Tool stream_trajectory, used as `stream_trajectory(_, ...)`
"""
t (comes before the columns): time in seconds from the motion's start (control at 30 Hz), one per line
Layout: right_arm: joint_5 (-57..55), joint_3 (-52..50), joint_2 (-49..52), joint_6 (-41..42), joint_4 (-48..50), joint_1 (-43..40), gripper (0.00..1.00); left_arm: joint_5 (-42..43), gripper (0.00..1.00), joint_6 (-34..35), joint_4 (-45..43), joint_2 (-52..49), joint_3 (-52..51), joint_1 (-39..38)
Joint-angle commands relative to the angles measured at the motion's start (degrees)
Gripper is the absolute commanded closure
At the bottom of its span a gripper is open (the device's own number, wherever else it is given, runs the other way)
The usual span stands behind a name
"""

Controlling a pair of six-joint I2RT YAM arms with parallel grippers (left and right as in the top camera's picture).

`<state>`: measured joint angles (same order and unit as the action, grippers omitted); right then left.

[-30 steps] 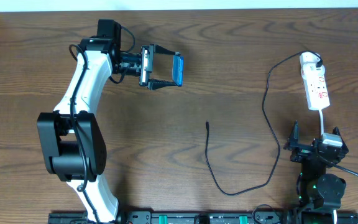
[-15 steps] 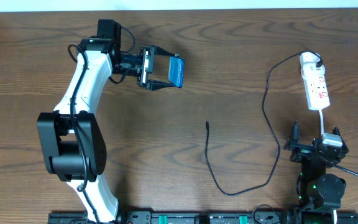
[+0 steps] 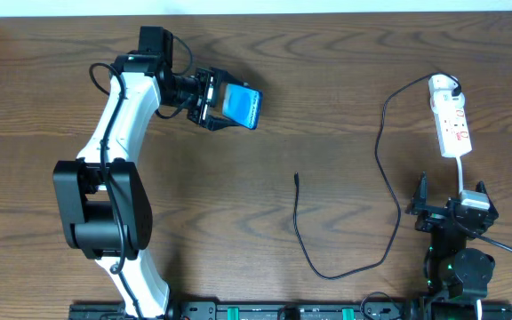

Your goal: Plug charger to phone and switch on socket

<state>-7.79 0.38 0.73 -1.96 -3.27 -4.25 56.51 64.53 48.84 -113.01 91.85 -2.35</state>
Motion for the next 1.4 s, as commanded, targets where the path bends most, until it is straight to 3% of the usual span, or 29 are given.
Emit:
stream_trajectory(0.0,-0.9,-0.1,-0.3,-0.5,-0.2,0.3,0.01,-7.7,0.92,0.3,-0.1,1.9,1.5,0.1)
stream_trajectory(0.53,-0.9,-0.1,-0.3,-0.5,-0.2,0.3,0.01,-22.5,0.93,3.6,-0.1,1.9,1.5,-0.6)
stream_trajectory(1.0,-3.3,-0.1,-0.3,-3.1,3.0,0.2,0.01,-22.9,0.93,3.5,-0.1,1.9,1.5,-0.6)
stream_trajectory(1.37,-1.7,1.6,-0.3,-2.8,17.7,0.2,0.01,-20.7,0.93,3.5,-0.1,1.9,1.5,-0.6)
